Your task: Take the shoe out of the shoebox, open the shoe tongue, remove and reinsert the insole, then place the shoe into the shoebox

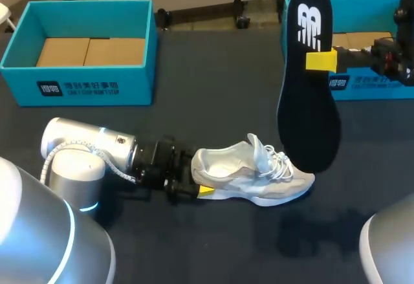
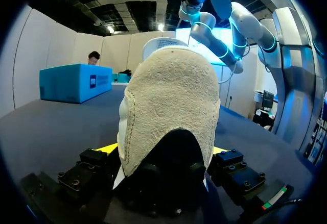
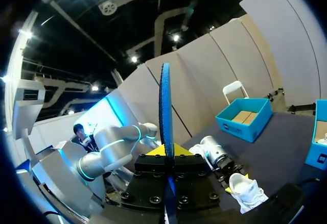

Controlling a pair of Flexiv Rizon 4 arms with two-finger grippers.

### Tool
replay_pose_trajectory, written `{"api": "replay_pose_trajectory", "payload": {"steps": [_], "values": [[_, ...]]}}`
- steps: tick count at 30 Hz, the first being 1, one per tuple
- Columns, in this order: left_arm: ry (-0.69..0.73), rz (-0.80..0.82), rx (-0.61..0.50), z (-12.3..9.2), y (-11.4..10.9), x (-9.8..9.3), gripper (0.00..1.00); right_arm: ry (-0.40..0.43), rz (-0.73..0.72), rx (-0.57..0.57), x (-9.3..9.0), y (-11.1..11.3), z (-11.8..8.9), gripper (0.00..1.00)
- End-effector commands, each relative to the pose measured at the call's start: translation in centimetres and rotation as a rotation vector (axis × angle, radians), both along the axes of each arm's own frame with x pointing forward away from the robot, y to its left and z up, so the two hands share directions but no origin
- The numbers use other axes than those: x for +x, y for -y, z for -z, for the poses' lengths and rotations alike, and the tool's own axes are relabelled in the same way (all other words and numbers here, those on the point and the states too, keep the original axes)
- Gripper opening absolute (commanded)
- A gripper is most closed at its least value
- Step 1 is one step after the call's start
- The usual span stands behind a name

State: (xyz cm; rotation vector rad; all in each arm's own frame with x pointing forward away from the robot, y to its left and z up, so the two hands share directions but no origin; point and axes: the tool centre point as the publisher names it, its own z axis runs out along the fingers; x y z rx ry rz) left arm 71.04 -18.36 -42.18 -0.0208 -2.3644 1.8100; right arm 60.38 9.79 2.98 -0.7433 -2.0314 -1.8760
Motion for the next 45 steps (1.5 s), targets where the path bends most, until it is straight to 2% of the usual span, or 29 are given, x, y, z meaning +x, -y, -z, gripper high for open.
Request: {"api": "replay_pose_trajectory", "payload": {"steps": [1, 6, 15, 19, 22, 24, 39, 45], "values": [[0.011, -0.007, 0.028, -0.6, -0.8, -0.2, 1.00, -0.003, -0.002, -0.002, 0.3, -0.2, 0.0, 0.00], [0.024, -0.028, 0.074, -0.9, -1.4, 0.0, 1.00, -0.003, -0.002, -0.002, 0.3, -0.2, 0.0, 0.00], [0.034, -0.034, 0.271, -0.4, -3.4, 0.2, 1.00, -0.003, -0.002, -0.002, 0.3, -0.2, 0.0, 0.00], [0.033, -0.012, 0.354, -0.9, -4.3, -0.1, 1.00, -0.003, -0.002, -0.002, 0.3, -0.2, 0.0, 0.00], [0.028, -0.003, 0.448, -1.2, -4.9, -0.1, 1.00, -0.003, -0.002, -0.002, 0.3, -0.2, 0.0, 0.00], [0.036, 0.006, 0.562, -1.3, -5.4, 0.1, 1.00, -0.003, -0.002, -0.002, 0.3, -0.2, 0.0, 0.00], [0.036, 0.006, 0.562, -1.3, -5.4, 0.1, 1.00, -0.003, -0.002, -0.002, 0.3, -0.2, 0.0, 0.00], [0.097, 0.005, 0.768, -3.1, -5.6, 0.7, 1.00, -0.003, -0.002, -0.002, 0.3, -0.2, 0.0, 0.00]]}}
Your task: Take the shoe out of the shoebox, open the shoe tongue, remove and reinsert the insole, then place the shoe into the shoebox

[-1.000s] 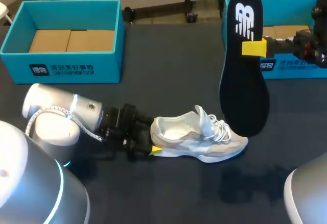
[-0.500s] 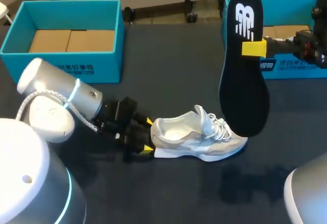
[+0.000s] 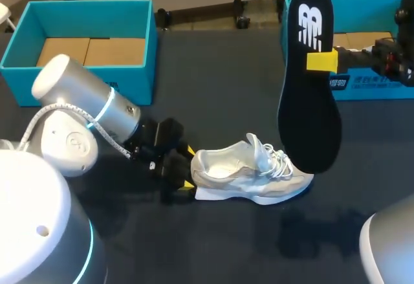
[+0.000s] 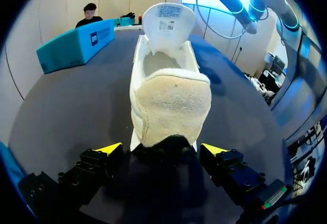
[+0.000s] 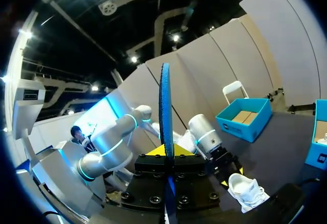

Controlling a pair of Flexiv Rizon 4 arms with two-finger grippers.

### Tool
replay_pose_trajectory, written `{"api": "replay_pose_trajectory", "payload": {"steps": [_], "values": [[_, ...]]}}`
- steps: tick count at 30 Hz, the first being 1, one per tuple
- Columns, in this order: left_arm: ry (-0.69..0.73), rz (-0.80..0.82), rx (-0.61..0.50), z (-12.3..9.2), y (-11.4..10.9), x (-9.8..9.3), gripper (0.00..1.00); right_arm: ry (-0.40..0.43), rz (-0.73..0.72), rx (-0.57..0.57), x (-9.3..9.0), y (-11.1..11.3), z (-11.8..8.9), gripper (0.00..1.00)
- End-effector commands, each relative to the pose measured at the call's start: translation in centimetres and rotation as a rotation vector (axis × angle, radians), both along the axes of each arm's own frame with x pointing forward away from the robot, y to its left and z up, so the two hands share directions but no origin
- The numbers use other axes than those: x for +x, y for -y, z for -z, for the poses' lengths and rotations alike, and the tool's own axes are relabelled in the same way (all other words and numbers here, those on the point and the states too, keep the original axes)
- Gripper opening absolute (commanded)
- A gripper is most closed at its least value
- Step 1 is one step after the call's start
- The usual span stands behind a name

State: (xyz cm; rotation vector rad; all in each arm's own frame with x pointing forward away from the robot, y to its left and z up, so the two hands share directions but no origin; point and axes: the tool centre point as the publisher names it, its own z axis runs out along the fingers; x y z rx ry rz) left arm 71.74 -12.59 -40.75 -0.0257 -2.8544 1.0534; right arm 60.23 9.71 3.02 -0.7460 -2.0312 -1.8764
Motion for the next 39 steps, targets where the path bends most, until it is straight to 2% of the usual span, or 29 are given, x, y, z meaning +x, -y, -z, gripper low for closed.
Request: {"api": "replay_pose_trajectory", "payload": {"steps": [1, 3, 8, 20, 29, 39], "values": [[0.044, -0.002, 0.219, -1.9, 0.1, 0.1, 1.00, -0.002, -0.004, -0.002, 0.4, -0.3, 0.0, 0.00], [0.050, -0.008, 0.288, -2.4, -0.1, 0.1, 1.00, -0.002, -0.004, -0.002, 0.4, -0.3, 0.0, 0.00], [0.048, 0.019, 0.377, -3.4, -0.1, -0.2, 1.00, -0.002, -0.004, -0.002, 0.4, -0.3, 0.0, 0.00], [0.064, 0.004, 0.573, -4.0, 0.9, 0.1, 1.00, -0.002, -0.004, -0.002, 0.4, -0.3, 0.0, 0.00], [0.054, 0.022, 0.610, -3.4, 1.6, -0.1, 1.00, -0.002, -0.004, -0.002, 0.4, -0.3, 0.0, 0.00], [0.073, 0.021, 0.621, -4.3, 1.8, -0.3, 1.00, -0.002, -0.004, -0.002, 0.4, -0.3, 0.0, 0.00]]}}
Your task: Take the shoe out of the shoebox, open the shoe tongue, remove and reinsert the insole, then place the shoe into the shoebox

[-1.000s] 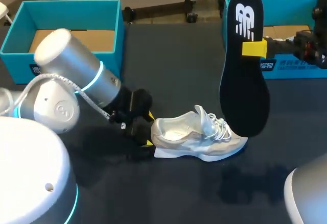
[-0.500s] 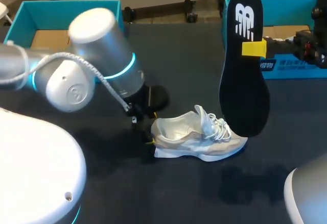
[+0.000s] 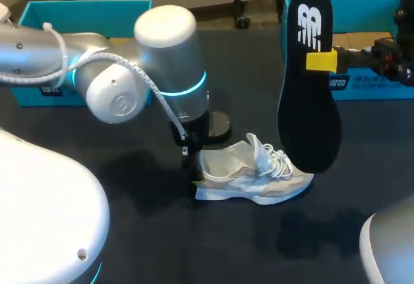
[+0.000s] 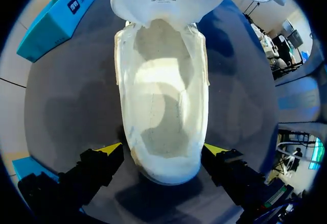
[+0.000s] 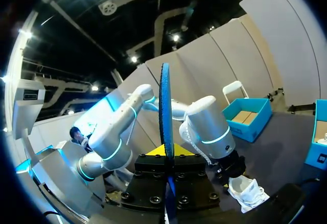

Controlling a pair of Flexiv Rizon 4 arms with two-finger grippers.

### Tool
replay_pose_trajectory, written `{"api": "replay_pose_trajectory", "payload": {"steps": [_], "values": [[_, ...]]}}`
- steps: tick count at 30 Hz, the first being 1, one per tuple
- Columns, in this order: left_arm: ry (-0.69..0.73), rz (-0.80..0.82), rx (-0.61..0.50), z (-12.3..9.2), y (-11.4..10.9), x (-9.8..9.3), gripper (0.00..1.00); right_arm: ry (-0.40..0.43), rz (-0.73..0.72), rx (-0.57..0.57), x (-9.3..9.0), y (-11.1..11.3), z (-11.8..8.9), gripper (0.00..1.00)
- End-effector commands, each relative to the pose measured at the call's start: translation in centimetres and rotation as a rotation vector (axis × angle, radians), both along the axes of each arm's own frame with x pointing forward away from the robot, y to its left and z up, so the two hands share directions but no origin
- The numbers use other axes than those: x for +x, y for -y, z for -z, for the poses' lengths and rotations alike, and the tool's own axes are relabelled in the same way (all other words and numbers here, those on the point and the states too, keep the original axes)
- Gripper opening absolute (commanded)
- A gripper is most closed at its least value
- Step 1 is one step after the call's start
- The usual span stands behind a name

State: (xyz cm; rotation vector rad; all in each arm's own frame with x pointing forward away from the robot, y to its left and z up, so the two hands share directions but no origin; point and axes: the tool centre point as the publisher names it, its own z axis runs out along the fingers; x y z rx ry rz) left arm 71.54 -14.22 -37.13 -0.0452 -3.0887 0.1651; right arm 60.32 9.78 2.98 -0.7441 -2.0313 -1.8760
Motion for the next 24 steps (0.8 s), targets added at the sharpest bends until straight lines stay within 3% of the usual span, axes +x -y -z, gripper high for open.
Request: {"api": "replay_pose_trajectory", "payload": {"steps": [1, 7, 14, 24], "values": [[0.011, 0.002, 0.022, -0.8, 0.2, -0.2, 1.00, -0.003, -0.003, -0.002, 0.3, -0.2, 0.0, 0.00], [-0.003, 0.014, -0.014, -2.6, 0.4, 0.4, 1.00, -0.003, -0.003, -0.002, 0.3, -0.2, 0.0, 0.00], [0.024, 0.036, -0.055, -5.1, 2.2, 1.5, 1.00, -0.003, -0.003, -0.002, 0.3, -0.2, 0.0, 0.00], [0.007, 0.043, -0.062, -4.9, 5.8, 3.4, 1.00, -0.003, -0.003, -0.002, 0.3, -0.2, 0.0, 0.00]]}}
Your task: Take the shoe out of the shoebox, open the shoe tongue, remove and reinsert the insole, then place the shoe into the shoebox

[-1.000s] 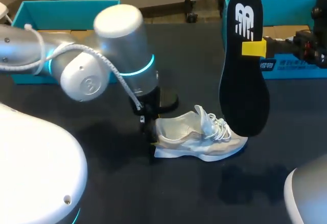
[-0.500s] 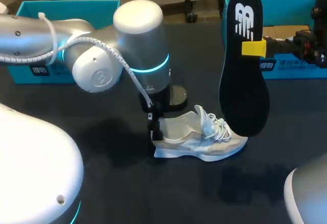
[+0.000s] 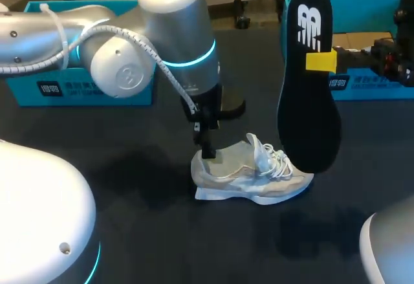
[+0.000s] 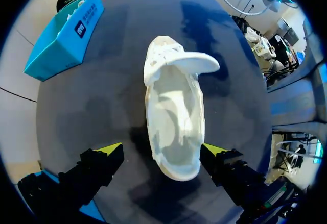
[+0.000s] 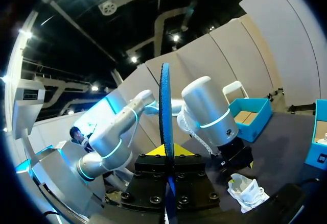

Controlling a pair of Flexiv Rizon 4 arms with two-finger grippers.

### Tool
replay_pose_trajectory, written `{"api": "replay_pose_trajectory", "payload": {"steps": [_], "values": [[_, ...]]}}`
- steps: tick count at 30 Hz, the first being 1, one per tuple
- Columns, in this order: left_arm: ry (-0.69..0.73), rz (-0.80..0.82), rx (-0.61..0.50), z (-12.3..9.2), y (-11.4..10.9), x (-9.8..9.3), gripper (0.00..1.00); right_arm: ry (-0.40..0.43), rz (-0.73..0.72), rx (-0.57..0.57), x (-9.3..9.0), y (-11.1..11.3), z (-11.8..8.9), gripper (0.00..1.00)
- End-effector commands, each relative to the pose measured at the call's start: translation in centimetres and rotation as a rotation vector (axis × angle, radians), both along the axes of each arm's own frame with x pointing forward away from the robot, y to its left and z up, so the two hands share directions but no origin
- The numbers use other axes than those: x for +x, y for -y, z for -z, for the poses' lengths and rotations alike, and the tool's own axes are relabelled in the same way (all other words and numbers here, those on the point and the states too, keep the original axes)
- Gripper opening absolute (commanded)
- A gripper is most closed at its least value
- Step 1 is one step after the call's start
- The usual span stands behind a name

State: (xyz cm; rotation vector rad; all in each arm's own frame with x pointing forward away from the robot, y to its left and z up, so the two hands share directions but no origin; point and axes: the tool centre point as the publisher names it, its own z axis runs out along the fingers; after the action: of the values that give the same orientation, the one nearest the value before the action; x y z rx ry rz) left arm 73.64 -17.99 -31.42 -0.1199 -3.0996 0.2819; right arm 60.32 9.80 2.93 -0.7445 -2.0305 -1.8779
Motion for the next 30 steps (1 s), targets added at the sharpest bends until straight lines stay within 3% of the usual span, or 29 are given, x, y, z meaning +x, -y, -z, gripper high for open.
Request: {"api": "replay_pose_trajectory", "payload": {"steps": [1, 13, 27, 30], "values": [[-0.004, -0.006, 0.017, 1.0, 2.3, 1.4, 1.00, -0.003, -0.004, -0.003, 0.3, -0.2, -0.1, 0.00], [-0.009, -0.047, 0.012, 3.5, 5.1, 3.1, 1.00, -0.003, -0.004, -0.003, 0.3, -0.2, -0.1, 0.00], [0.004, -0.061, 0.034, 6.5, 5.4, 1.8, 1.00, -0.003, -0.004, -0.003, 0.3, -0.2, -0.1, 0.00], [0.005, -0.065, 0.035, 6.8, 5.3, 1.6, 0.95, -0.003, -0.004, -0.003, 0.3, -0.2, -0.1, 0.00]]}}
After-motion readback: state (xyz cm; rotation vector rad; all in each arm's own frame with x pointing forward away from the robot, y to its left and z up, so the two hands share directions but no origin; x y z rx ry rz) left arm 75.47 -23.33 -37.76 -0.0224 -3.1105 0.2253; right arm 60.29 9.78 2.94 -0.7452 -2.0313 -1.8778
